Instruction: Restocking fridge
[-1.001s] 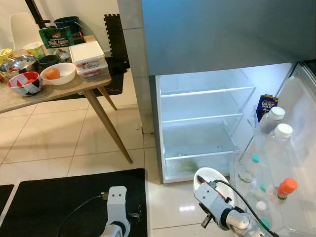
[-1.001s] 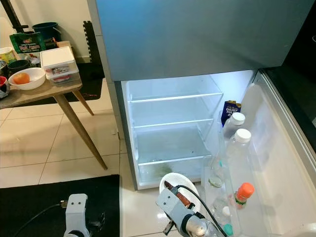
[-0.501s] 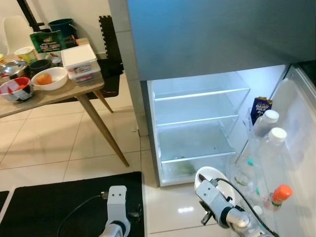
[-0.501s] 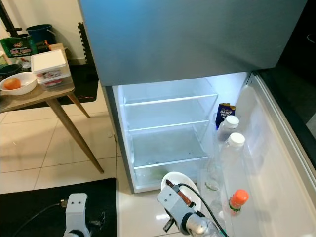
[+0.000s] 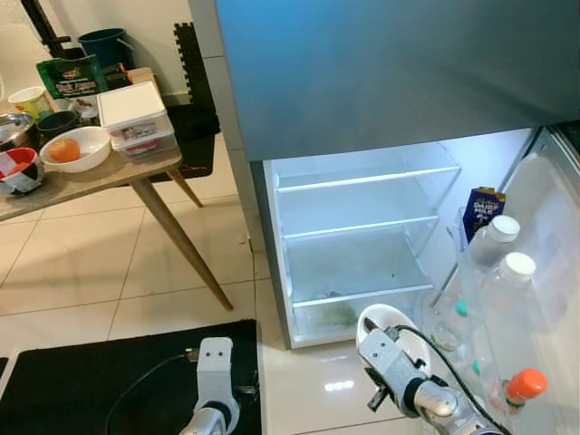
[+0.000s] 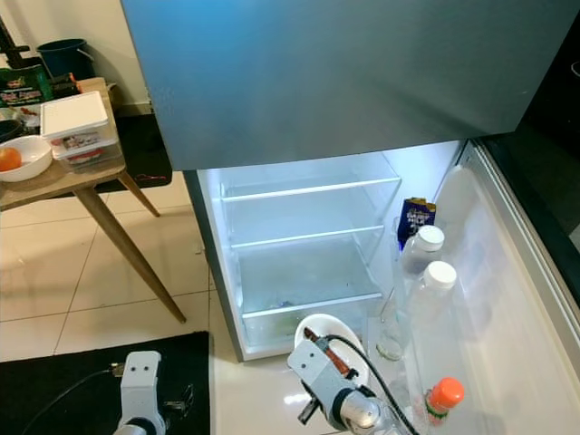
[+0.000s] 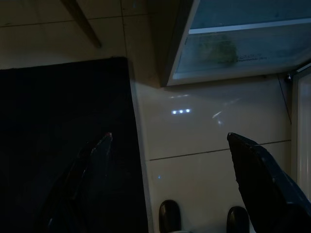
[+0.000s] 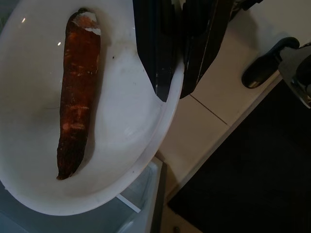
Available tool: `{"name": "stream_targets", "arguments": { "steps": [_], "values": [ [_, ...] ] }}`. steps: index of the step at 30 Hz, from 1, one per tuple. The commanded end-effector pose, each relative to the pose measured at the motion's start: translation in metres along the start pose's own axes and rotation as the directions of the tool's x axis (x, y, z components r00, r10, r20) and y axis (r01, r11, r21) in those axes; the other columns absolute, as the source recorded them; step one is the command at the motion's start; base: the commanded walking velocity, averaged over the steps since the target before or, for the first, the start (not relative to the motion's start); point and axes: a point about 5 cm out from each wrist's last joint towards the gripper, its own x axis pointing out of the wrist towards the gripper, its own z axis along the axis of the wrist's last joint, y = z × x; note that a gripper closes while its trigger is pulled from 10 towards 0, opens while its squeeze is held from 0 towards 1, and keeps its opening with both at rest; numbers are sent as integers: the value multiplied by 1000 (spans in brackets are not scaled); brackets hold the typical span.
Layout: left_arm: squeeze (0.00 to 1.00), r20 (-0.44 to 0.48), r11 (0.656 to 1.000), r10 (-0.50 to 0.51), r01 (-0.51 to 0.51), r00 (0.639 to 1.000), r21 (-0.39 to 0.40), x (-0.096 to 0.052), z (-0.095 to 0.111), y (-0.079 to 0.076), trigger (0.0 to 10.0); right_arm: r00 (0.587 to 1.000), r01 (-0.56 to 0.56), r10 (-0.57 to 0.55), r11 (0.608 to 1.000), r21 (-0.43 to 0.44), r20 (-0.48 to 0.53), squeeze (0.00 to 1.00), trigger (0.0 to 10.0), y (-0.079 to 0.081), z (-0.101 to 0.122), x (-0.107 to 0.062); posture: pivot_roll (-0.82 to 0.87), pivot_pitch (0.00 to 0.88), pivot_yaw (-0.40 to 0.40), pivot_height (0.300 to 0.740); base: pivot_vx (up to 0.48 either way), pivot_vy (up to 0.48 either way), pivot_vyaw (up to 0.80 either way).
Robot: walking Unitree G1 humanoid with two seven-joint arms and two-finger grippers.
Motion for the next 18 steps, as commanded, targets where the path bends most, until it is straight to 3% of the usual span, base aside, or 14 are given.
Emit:
{"name": "stream_targets", "arguments": {
  "steps": [1, 9, 18],
  "values": [
    [0, -7, 1000, 6, -6, 1000, 20, -2, -3, 4, 10000, 1000, -6, 6, 1000, 13, -5, 0, 10000, 2, -2, 0, 54, 100, 32, 740, 334, 0, 0],
    [0, -8, 1000, 4, -4, 1000, 22, -3, -3, 5, 10000, 1000, -8, 8, 1000, 13, -6, 0, 10000, 3, -3, 0, 55, 96, 33, 740, 323, 0, 0],
    [0, 18, 1000, -1, 1, 1000, 18, -3, -1, 5, 10000, 1000, -5, 5, 1000, 15, -2, 0, 10000, 3, -2, 0, 56, 93, 40, 740, 0, 0, 0]
  ]
}}
